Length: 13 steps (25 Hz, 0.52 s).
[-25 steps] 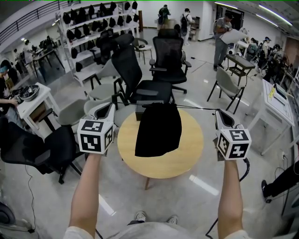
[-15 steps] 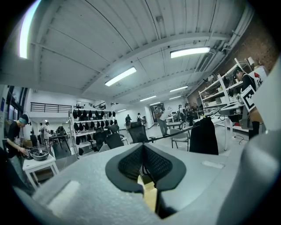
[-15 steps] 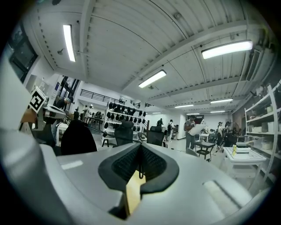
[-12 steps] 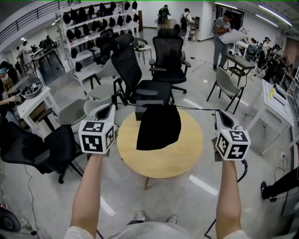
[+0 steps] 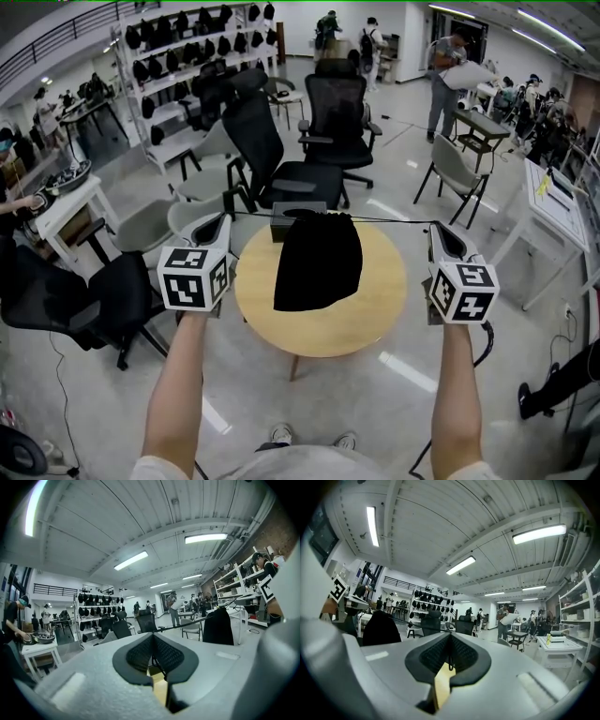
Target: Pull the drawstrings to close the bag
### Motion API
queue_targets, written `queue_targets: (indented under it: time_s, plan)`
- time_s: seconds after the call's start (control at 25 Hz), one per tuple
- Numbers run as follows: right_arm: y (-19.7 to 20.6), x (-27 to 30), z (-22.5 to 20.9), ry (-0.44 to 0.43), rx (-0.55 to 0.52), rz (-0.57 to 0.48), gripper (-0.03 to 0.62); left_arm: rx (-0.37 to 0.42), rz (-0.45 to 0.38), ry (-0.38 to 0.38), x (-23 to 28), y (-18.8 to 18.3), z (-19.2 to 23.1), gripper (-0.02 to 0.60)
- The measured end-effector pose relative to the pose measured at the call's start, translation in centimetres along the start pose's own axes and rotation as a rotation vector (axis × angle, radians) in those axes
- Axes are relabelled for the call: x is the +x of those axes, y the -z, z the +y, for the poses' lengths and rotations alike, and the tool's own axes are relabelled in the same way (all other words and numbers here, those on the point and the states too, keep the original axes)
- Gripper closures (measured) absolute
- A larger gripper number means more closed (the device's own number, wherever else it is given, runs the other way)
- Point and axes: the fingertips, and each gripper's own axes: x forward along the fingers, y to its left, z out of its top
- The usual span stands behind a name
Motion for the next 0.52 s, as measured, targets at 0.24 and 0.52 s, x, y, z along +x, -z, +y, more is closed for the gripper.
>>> queue_targets:
  time_s: [0.24, 0.52]
  plan:
    - [0.12, 0.06, 0.04, 0.003, -0.005, -0.001, 0.589, -0.008, 0.001, 0.004, 0.2, 0.27, 0.02, 0.575]
    - [0.55, -0.13, 0.09, 0.01, -0.011, 0.003, 0.589, -0.003, 0.003, 0.008, 0.17, 0.64, -0.09, 0.575]
